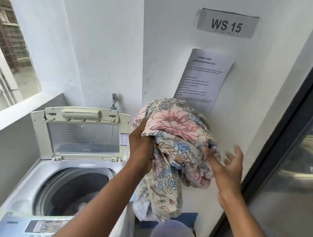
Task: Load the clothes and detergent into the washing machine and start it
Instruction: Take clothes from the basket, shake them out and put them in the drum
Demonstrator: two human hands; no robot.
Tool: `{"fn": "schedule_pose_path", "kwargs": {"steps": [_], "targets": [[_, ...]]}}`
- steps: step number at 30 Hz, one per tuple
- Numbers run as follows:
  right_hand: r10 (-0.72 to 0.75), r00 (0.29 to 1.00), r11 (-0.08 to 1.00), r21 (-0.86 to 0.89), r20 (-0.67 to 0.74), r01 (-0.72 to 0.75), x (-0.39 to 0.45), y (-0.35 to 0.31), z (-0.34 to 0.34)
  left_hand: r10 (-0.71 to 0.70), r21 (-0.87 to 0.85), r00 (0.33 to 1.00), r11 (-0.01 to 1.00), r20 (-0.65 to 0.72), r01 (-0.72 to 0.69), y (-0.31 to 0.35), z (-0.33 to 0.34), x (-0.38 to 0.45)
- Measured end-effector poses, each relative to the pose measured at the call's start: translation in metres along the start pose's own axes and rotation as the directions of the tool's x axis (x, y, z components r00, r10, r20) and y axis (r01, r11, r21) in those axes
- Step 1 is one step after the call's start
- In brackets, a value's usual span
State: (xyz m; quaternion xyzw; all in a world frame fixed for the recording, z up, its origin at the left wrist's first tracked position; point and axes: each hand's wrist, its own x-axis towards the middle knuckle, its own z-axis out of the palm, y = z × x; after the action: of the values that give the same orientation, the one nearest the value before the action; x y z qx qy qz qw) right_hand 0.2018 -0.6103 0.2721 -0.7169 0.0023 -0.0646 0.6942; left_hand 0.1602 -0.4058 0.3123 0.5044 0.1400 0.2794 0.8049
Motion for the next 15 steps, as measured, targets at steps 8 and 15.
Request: {"fn": "schedule_pose_path", "kwargs": {"steps": [8, 15], "targets": [[-0.443, 0.889, 0.847, -0.271, 0.115, 0.457, -0.014, -0.014, 0.052, 0.289, 0.482, 0.815, 0.689, 0.503, -0.541, 0.027, 0.033, -0.016], [-0.014, 0.987, 0.924, 0.375, -0.160, 0.074, -0.017, -0.003, 0.066, 0.108, 0.500, 0.644, 0.538, 0.757, -0.679, 0.014, 0.021, -0.007]]}}
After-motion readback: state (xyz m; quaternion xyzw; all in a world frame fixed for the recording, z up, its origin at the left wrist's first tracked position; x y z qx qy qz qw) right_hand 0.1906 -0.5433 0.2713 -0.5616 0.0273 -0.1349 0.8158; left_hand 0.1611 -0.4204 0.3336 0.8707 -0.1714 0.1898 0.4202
